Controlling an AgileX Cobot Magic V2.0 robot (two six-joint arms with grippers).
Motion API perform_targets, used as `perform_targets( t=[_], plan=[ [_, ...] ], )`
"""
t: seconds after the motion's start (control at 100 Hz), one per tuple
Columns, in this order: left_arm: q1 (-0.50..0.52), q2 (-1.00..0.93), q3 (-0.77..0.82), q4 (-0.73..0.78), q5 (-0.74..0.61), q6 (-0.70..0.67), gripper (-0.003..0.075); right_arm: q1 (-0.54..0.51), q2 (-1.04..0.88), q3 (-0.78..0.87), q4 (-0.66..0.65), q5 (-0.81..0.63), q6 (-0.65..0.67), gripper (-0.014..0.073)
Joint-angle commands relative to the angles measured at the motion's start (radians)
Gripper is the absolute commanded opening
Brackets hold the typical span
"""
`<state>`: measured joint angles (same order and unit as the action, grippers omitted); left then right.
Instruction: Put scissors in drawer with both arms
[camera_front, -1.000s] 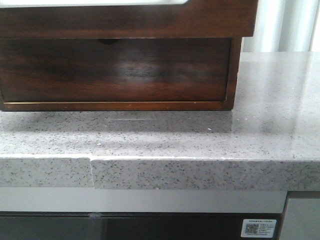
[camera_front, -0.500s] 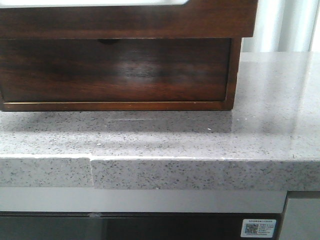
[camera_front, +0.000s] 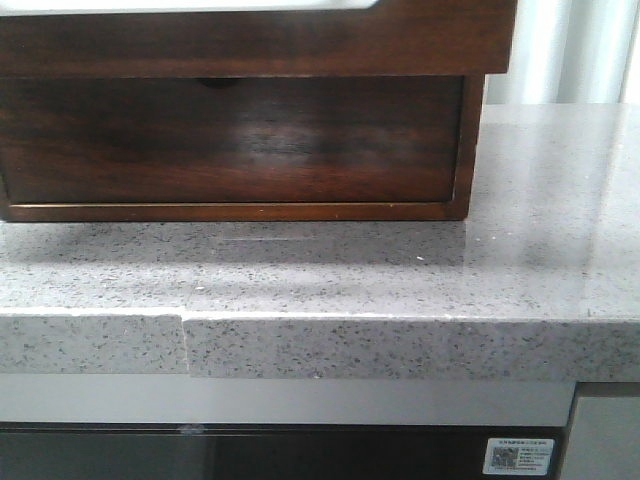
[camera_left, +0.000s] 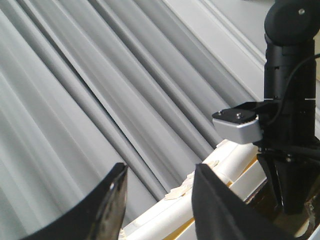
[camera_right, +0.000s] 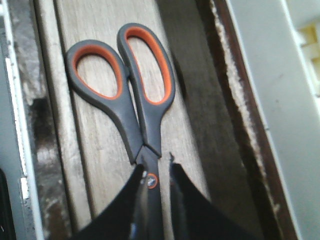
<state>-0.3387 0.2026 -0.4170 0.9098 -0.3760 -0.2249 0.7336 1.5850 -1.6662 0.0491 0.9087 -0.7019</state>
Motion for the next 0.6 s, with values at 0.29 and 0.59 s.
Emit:
perform_targets(
  t=[0.29,0.59],
  plan=[
    [-0.005,-0.105,-0.024,-0.031,0.143,-0.173,-0.0017,0.0,-0.261,-0.013,0.041,-0.055,0.119,-0.0062],
    [-0.005,-0.24,0.065,-0.189,0.32,-0.191,-0.0018,0.0,-0.507,0.226,0.044,-0.259,0.173,-0.0057]
  ],
)
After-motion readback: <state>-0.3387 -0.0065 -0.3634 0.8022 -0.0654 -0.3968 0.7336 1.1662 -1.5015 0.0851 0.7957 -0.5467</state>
